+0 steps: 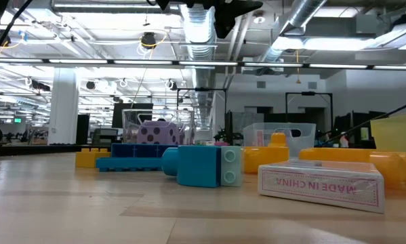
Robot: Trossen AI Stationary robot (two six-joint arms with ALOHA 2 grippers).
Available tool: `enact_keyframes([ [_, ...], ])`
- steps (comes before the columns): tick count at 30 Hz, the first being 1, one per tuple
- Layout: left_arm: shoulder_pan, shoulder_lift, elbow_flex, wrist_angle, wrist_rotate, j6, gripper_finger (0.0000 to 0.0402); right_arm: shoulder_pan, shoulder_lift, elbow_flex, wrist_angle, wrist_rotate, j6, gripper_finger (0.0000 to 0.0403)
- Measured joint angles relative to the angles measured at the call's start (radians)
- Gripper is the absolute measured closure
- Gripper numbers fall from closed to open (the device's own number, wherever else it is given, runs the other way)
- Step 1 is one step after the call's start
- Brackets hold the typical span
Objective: Pick & Place Toys
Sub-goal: Put the red game piece into the bin
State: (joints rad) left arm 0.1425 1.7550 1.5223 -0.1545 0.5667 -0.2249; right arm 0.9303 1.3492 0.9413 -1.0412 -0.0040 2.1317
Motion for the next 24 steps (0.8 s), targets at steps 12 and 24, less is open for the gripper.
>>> enact_keyframes([
  [12, 0.000, 0.000, 0.000, 0.000, 0.000, 0.000, 0.0179, 0.031, 0.099, 0.000, 0.086, -0.051, 0.043, 0.0310],
  [24, 0.000, 0.000, 0.000, 0.003, 0.001, 0.000, 0.0180, 0.121, 0.148, 0.001, 0.086, -0.066, -0.041, 0.0310],
])
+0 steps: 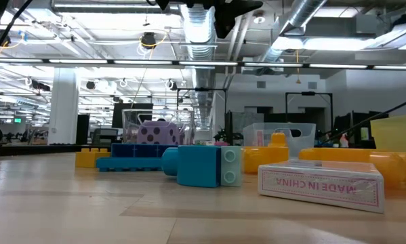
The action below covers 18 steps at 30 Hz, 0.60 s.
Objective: Pick & Place Toys
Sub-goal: Put the red game piece into the bin
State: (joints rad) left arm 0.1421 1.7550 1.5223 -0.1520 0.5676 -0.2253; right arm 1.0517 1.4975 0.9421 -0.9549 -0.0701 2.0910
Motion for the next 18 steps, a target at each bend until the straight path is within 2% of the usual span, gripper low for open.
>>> enact_keyframes([
  [12, 0.000, 0.000, 0.000, 0.004, 0.000, 0.000, 0.0180, 0.040, 0.020, 0.000, 0.010, 0.001, -0.391, 0.0310],
  [18, 0.000, 0.000, 0.000, 0.006, -0.022, -0.019, 0.0180, 0.041, 0.020, 0.000, 0.027, 0.010, -0.526, 0.0310],
])
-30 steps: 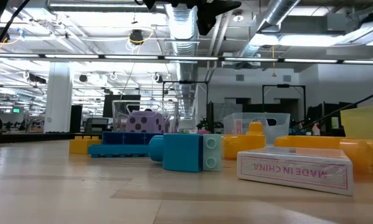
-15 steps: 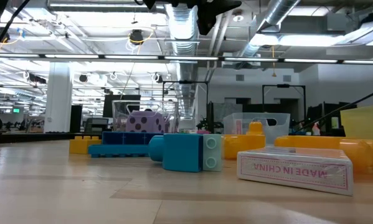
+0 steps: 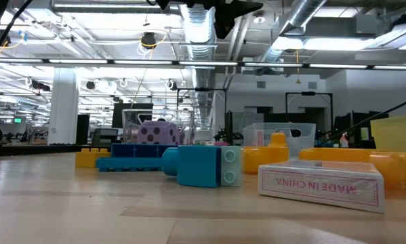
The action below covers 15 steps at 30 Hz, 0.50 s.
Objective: Pick & Place Toys
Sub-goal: Put the red game piece into the bin
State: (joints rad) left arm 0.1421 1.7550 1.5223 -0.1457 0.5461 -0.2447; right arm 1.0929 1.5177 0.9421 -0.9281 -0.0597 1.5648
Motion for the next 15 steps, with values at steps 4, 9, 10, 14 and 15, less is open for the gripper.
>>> enact_keyframes([
  [4, 0.000, 0.000, 0.000, 0.005, -0.001, 0.000, 0.0180, 0.016, 0.000, 0.000, 0.002, 0.003, -0.096, 0.0310],
  [9, 0.000, 0.000, 0.000, 0.007, -0.005, -0.003, 0.0180, 0.050, 0.000, 0.000, 0.020, 0.019, -0.167, 0.0310],
  [10, 0.000, 0.000, 0.000, 0.007, -0.005, -0.003, 0.0180, 0.055, 0.000, 0.000, 0.028, 0.020, -0.168, 0.0310],
  [14, 0.000, 0.000, 0.000, 0.007, -0.005, -0.003, 0.0180, 0.075, 0.000, 0.000, 0.054, 0.029, -0.170, 0.0310],
  [15, 0.000, 0.000, 0.000, 0.007, -0.005, -0.003, 0.0180, 0.080, 0.000, 0.000, 0.054, 0.033, -0.170, 0.0310],
])
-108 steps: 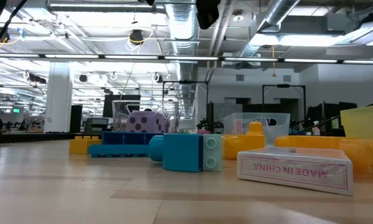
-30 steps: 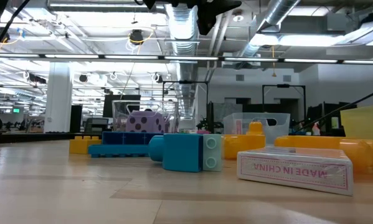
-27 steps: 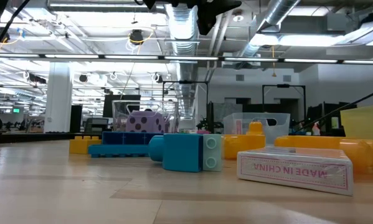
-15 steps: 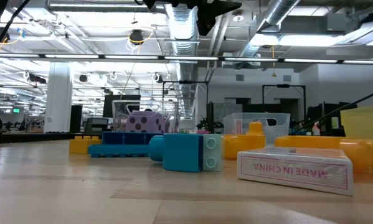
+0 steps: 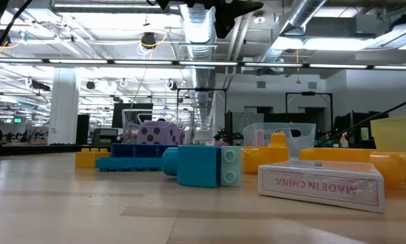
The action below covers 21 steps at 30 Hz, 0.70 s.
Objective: Pick & Place Toys
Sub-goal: Put the red game piece into the bin
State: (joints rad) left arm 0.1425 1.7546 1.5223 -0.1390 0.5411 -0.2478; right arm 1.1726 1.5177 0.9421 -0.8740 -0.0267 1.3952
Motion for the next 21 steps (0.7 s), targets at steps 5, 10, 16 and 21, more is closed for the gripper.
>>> enact_keyframes([
  [5, 0.000, 0.000, 0.000, 0.000, 0.000, 0.002, 0.0180, 0.006, 0.000, 0.000, -0.011, 0.001, -0.019, 0.0310],
  [10, 0.000, 0.000, 0.000, 0.000, 0.000, 0.003, 0.0180, 0.005, 0.000, 0.000, -0.013, 0.002, -0.040, 0.0310],
  [16, 0.000, 0.000, 0.000, 0.000, 0.000, 0.003, 0.0180, 0.005, 0.000, 0.000, -0.015, 0.001, -0.068, 0.0298],
  [21, 0.000, 0.000, 0.000, 0.001, 0.000, 0.003, 0.0180, 0.005, 0.000, 0.000, -0.014, 0.001, -0.069, 0.0272],
])
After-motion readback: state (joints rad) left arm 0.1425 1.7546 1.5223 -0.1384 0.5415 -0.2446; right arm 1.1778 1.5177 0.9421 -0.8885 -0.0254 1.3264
